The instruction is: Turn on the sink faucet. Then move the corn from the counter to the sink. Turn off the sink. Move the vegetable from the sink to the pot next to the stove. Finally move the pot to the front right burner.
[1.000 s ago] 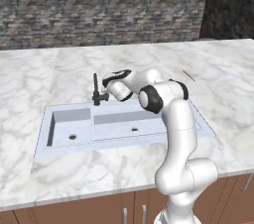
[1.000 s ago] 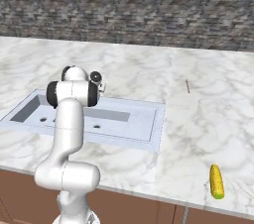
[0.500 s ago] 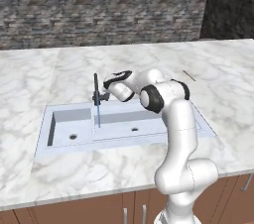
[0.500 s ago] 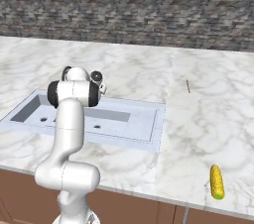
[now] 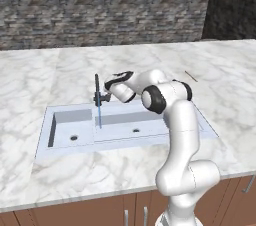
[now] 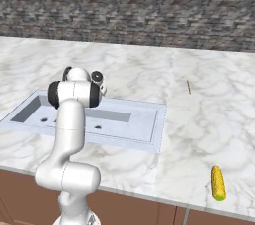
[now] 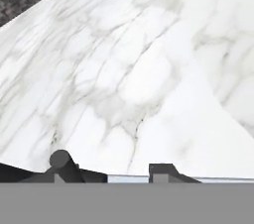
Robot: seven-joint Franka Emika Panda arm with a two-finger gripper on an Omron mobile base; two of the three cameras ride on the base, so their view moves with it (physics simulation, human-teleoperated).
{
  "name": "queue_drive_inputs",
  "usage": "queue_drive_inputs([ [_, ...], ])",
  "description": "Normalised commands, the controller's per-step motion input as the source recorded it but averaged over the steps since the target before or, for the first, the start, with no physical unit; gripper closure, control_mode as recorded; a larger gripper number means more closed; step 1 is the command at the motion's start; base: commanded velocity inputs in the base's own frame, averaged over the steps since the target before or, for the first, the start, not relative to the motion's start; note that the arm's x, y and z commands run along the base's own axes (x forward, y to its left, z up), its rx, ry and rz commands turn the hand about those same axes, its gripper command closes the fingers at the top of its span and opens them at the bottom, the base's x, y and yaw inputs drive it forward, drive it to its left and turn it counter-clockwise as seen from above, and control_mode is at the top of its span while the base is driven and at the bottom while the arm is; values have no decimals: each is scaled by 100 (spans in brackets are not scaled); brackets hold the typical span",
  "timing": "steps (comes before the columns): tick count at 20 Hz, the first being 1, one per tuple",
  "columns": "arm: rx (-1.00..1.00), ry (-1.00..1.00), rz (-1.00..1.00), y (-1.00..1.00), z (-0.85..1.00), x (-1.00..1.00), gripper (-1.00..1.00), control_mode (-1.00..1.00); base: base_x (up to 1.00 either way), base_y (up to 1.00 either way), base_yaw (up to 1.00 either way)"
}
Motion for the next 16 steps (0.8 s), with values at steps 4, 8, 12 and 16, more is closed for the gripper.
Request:
queue_drive_inputs([
  [4, 1, -1, -2, -17, 61, 0, -100, -100, 0, 0, 0],
  [8, 0, 0, -2, -27, 67, -3, -100, -100, 0, 0, 0],
  [12, 0, -2, -7, -34, 56, -54, -100, -100, 0, 0, 0],
  [16, 0, -9, -11, -33, 43, -100, -100, -100, 0, 0, 0],
])
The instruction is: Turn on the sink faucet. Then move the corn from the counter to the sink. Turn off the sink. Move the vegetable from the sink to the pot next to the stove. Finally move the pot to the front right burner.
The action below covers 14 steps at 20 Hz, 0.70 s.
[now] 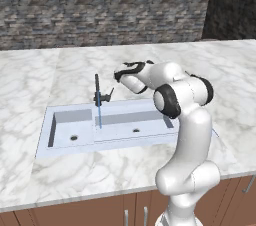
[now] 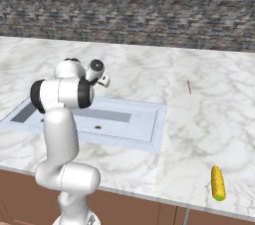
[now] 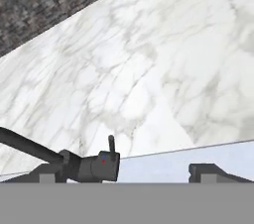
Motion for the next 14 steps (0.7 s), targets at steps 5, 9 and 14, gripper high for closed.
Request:
queue_drive_inputs([
  [5, 1, -2, -16, -36, 35, -100, -100, -100, 0, 0, 0],
  [9, 2, 7, -20, -57, 58, -75, -100, -100, 0, 0, 0],
  [14, 0, 24, -17, -60, 86, -34, -100, -100, 0, 0, 0],
])
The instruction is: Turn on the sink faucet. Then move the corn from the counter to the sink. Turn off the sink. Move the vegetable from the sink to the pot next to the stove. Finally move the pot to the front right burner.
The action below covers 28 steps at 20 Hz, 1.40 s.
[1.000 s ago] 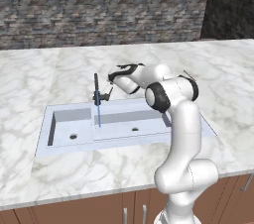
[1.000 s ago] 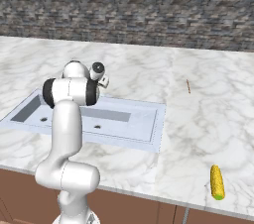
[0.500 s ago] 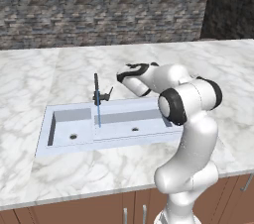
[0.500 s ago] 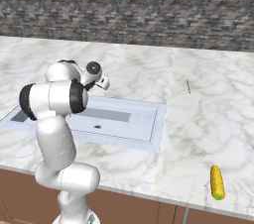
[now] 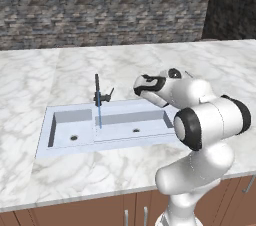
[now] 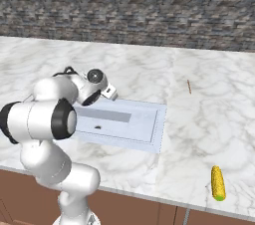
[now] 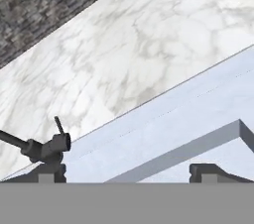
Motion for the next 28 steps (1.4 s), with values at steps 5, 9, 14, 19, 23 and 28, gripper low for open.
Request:
queue_drive_inputs([
  [5, 0, 28, -14, -52, 100, -18, -100, -100, 0, 0, 0],
  [9, 0, 30, -11, -46, 85, -22, -100, -100, 0, 0, 0],
  [14, 0, 23, -8, -39, 1, -84, -100, -100, 0, 0, 0],
  [19, -3, 23, -7, -44, -8, -96, -100, -100, 0, 0, 0],
  [23, -10, 22, -2, -49, -13, -77, -100, -100, 0, 0, 0],
  [28, -7, 17, -1, -73, -11, -64, -100, -100, 0, 0, 0],
])
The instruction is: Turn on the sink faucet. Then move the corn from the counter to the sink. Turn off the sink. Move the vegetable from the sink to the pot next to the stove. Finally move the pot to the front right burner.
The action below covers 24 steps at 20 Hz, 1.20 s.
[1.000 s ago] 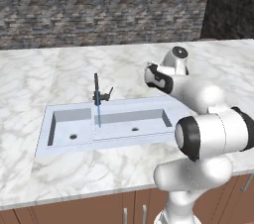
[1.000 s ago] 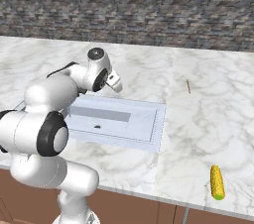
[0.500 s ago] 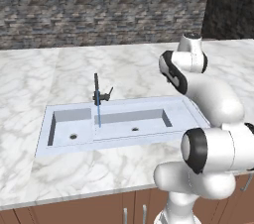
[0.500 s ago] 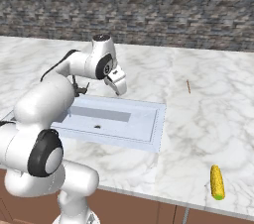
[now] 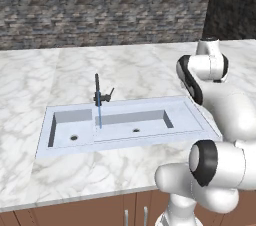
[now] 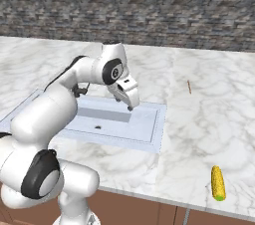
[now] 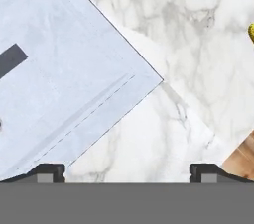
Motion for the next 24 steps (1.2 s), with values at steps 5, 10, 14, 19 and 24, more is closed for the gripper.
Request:
queue_drive_inputs([
  [5, -3, 17, 0, -70, -14, -62, -100, -100, 0, 0, 0],
  [10, -1, 16, 1, -71, -10, -50, -100, -100, 0, 0, 0],
  [14, -4, 18, 3, -65, -3, -44, -100, -100, 0, 0, 0],
  [19, -2, 10, 5, -59, -15, -49, -100, -100, 0, 0, 0],
  [24, 0, 1, 9, -54, -15, -55, -100, -100, 0, 0, 0],
])
